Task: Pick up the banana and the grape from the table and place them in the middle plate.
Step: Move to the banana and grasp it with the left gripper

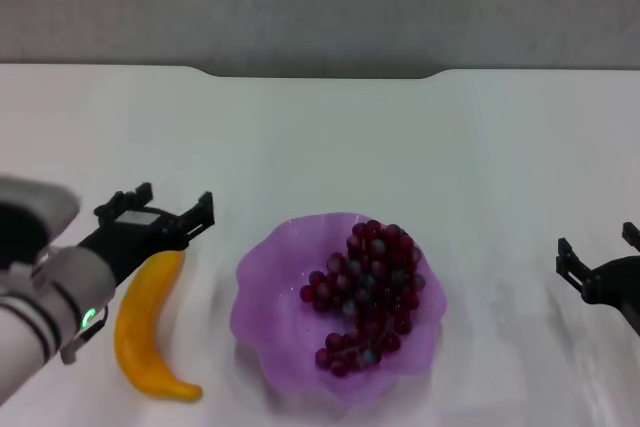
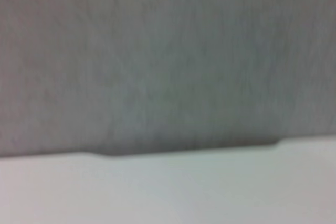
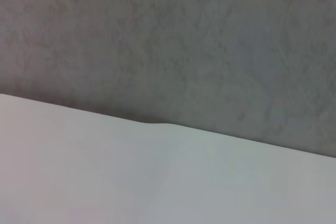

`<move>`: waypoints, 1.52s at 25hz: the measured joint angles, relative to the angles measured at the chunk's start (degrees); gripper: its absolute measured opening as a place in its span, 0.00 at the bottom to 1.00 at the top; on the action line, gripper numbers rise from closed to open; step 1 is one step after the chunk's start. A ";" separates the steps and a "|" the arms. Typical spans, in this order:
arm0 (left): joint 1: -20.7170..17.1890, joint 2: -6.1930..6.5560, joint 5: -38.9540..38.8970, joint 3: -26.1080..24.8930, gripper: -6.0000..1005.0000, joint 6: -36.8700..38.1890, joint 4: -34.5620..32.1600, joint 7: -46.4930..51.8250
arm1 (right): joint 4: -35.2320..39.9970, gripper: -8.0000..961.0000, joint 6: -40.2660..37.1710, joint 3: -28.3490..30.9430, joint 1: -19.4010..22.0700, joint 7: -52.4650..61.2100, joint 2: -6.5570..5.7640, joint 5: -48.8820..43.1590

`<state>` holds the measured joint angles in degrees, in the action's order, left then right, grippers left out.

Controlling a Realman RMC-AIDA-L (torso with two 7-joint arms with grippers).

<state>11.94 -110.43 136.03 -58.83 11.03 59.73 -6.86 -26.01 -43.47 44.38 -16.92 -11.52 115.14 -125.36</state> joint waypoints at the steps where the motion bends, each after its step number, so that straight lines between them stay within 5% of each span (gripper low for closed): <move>1: -0.31 -0.98 -0.35 -2.84 0.87 -5.07 1.81 -3.27 | 0.00 0.93 0.02 0.01 0.01 0.00 -0.01 -0.13; 5: -2.07 -6.59 -1.64 -18.12 0.87 -27.46 9.68 -17.74 | 0.00 0.93 0.27 -0.08 -0.49 -0.02 0.01 -0.16; 14: 3.81 -6.27 2.79 -29.32 0.87 -55.47 11.82 -18.60 | -0.07 0.93 0.32 -1.27 -1.06 -0.15 0.09 -0.23; 24: 6.63 -6.44 17.45 -28.38 0.87 -59.83 11.80 0.14 | 0.04 0.93 0.40 -1.40 -1.20 -0.17 0.09 -0.24; 38: 8.79 -6.54 22.52 -26.68 0.88 -62.77 9.68 10.00 | -0.17 0.93 -0.01 -1.40 -1.29 -0.17 0.09 -0.24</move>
<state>20.72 -116.97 158.55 -85.51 -51.73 69.41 3.14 -26.18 -43.47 42.97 -18.21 -11.68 115.22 -125.60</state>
